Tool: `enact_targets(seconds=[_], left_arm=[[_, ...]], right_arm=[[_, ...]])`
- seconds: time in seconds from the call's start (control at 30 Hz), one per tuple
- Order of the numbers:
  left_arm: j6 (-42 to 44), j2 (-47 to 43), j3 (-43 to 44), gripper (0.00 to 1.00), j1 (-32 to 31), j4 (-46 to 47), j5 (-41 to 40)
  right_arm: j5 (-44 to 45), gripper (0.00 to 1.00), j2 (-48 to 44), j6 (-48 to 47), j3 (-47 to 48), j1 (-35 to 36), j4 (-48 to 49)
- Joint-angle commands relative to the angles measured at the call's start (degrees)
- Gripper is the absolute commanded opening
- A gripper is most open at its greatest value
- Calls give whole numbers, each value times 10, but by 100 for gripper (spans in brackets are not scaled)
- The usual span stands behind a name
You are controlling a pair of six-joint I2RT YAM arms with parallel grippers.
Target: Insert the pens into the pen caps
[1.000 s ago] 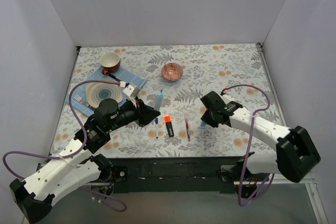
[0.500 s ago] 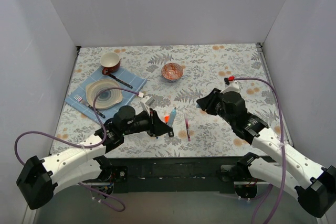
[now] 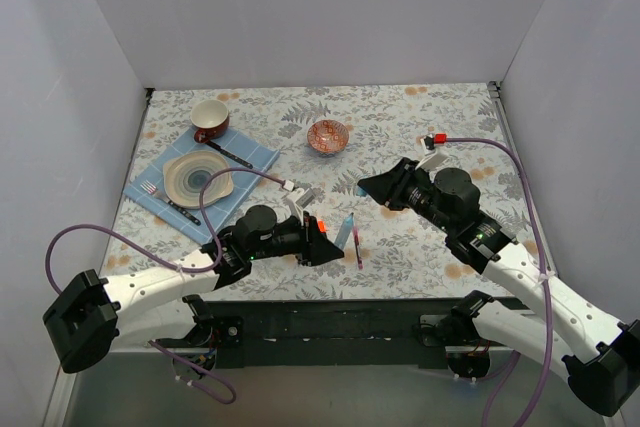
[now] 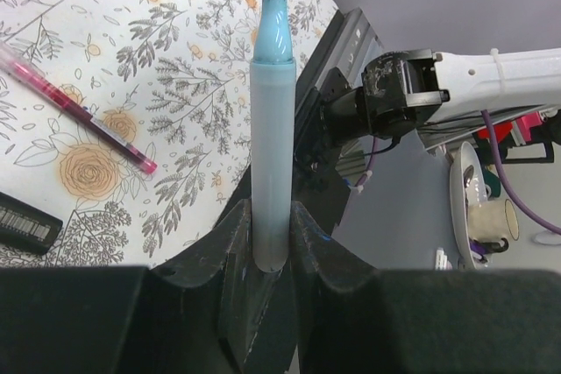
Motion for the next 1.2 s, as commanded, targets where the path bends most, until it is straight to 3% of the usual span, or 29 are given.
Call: enact_targets(seconds=[0.0,0.87,1.17], left_arm=[[21,-5,33,0,-3,7,-26],[59,-1,64,0,-3,-25,-51],[53,2,52,0,-3,-23,-47]], right_arm=[[-23,1,-14,17,19,2,24],[-8,1,-3,20,-10,38,15],[21,1,13,14,33,38,1]])
